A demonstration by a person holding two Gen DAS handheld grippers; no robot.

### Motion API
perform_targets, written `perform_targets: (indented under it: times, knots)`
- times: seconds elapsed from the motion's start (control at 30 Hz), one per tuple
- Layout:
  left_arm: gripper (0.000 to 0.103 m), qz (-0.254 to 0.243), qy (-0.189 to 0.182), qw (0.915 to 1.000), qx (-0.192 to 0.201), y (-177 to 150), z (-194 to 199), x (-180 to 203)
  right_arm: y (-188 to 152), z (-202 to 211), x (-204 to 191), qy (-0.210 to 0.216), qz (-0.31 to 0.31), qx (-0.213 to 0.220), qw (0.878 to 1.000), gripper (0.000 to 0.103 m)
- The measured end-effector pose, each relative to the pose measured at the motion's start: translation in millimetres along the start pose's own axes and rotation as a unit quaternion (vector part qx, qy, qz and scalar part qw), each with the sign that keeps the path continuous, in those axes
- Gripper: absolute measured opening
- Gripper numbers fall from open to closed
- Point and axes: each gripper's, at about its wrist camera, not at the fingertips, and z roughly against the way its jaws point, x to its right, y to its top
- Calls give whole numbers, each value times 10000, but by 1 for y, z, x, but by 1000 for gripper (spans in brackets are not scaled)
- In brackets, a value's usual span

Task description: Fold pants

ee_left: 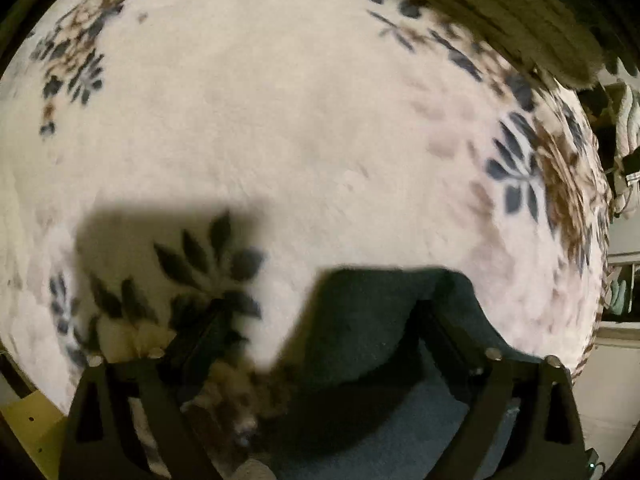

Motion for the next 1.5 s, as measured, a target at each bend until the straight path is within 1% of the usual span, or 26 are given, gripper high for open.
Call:
perform_targets:
  times: [0.1,0.17,0.2,0.23,0.27,0.3,0.33,0.37,0.5,0.53,0.6,0.67,0.77,0.8,0.83,0.9,0.97,1.03,1.07,1.13,1.17,1.2,1.27,1.33,1.4,1.5]
  knots:
    - [101,106,-96,9999,-22,4,4,-10,8,-9,1,-61,26,-82,9999,29]
    - [101,-36,-109,9999,124,0,22,-12,13,-11,4,0,172,-217,9996,33]
    - [101,-128,-112,9997,190,-5,30,-13,13,-9,4,98,226,-302,9992,42]
    - [101,-255,-175,9992,261,-14,41,-14,12,-8,6,239,241,-367,9987,56]
    - [101,-333,-247,9988,277,-23,49,-16,10,-5,6,456,273,-414,9977,63]
    - [101,-391,-306,9984,259,-34,54,-19,7,-4,7,629,349,-455,9964,74]
    - [101,-410,-368,9983,204,-45,57,-21,4,-5,7,746,426,-532,9949,82]
    - [101,-414,-444,9981,138,-56,57,-25,2,-8,7,803,475,-609,9938,84]
    - [101,-390,-659,9970,-100,-89,42,-28,-5,-34,4,986,608,-765,9903,84]
    - [101,-330,-731,9966,-163,-92,38,-30,-4,-43,2,977,627,-746,9904,84]
    - [101,-214,-962,9948,-246,-101,26,-25,-3,-58,-5,1246,685,-612,9880,86]
    - [101,-157,-1040,9940,-303,-99,13,-17,-4,-60,-13,1362,682,-402,9875,86]
    - [101,-272,-1035,9941,-183,-105,12,-9,-5,-57,-19,1584,684,-240,9847,86]
    - [101,-287,-1049,9939,-169,-104,11,-7,-4,-58,-17,1565,687,-237,9850,86]
    - [101,-297,-1071,9937,-153,-103,10,-5,-3,-62,-15,1452,734,-258,9863,84]
    - [101,-283,-1119,9932,-136,-100,10,-6,-1,-66,-14,1522,814,-303,9845,85]
    - [101,-233,-1154,9930,-124,-98,9,-7,1,-67,-19,1580,734,-461,9836,85]
    - [101,-208,-1182,9927,-112,-97,9,-9,1,-63,-27,1758,772,-543,9799,85]
    - [101,-205,-1187,9927,-110,-98,10,-12,3,-58,-26,1693,866,-531,9803,85]
    - [101,-223,-1190,9926,-110,-99,11,-13,1,-56,-22,1159,999,-527,9868,84]
    - [101,-249,-1185,9926,-123,-97,9,-10,0,-58,-18,1009,1063,-607,9873,80]
    - [101,-265,-1188,9925,-128,-97,10,-10,-1,-57,-15,1033,1126,-644,9862,78]
    - [101,-298,-1200,9922,-133,-98,10,-11,-4,-56,-10,1063,1066,-757,9857,78]
    - [101,-314,-1186,9924,-123,-98,10,-11,-5,-63,-9,1201,940,-858,9846,82]
    - [101,-320,-1168,9926,-106,-98,10,-10,-1,-69,-15,1427,798,-768,9836,85]
    - [101,-300,-1194,9923,-103,-98,10,-10,6,-69,-27,1464,666,-487,9858,85]
